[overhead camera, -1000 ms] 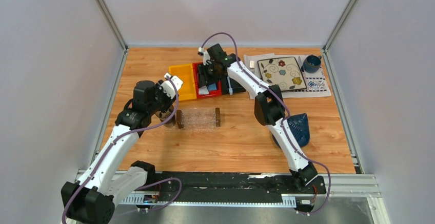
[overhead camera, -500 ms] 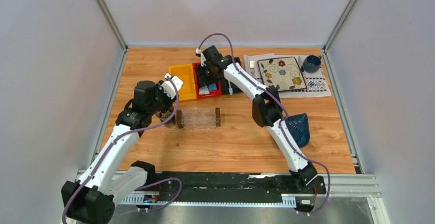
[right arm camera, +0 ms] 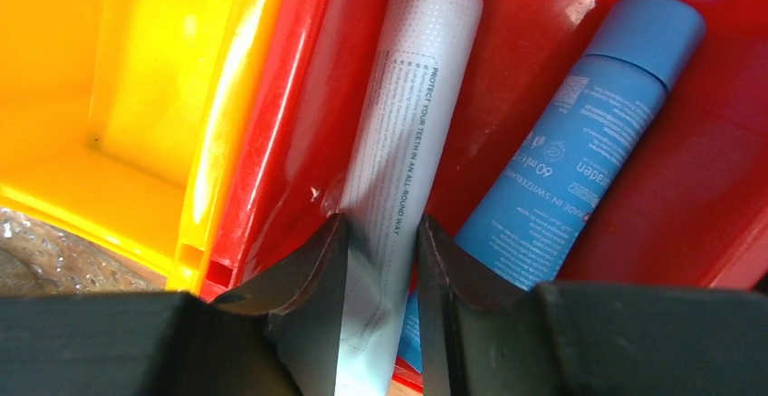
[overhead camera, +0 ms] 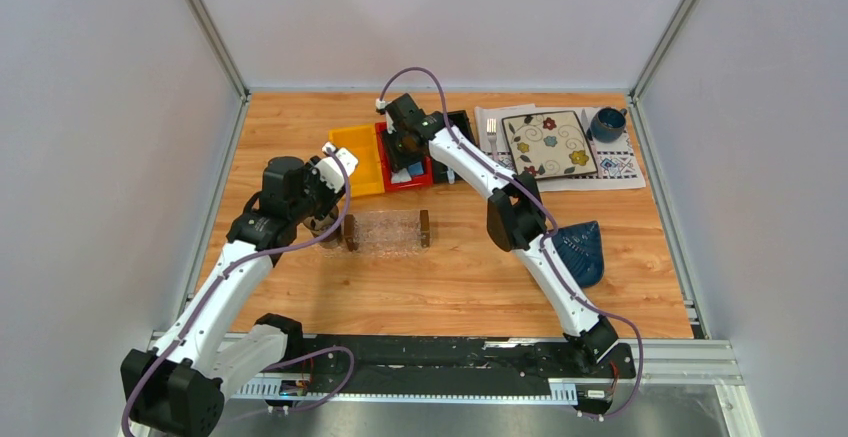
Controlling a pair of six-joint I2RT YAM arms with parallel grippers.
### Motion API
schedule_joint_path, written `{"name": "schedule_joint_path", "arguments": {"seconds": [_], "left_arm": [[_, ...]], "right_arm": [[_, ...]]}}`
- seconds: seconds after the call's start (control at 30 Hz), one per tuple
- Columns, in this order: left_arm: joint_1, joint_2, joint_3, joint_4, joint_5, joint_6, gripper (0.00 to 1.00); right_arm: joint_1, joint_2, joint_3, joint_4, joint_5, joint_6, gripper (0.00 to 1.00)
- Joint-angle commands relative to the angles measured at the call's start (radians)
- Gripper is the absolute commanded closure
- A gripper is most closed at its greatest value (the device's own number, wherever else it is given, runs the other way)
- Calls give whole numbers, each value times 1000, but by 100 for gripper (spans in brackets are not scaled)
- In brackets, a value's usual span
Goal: Prepare toiletry sets of a toothbrush and toothpaste on the tray
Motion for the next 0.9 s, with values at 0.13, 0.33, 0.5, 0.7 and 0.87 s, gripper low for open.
{"name": "schedule_joint_path", "arguments": {"seconds": [0.13, 0.33, 0.5, 0.7, 0.87], "left_arm": [[-2, 5, 1, 44, 0, 10, 48], [-2, 2, -1, 45, -6, 13, 48], [-2, 0, 2, 45, -6, 10, 48], [-2, 11, 14, 50, -12, 7, 48], [-2, 29, 33, 50, -18, -2, 48]], "right_arm": [[-17, 52, -3, -77, 93, -46, 78], [-18, 15, -2, -65, 91, -39, 88], [-18, -15, 0, -65, 94, -29, 95], [-20, -84, -8, -64, 102, -25, 100], [-18, -132, -31, -65, 105, -26, 100]]}}
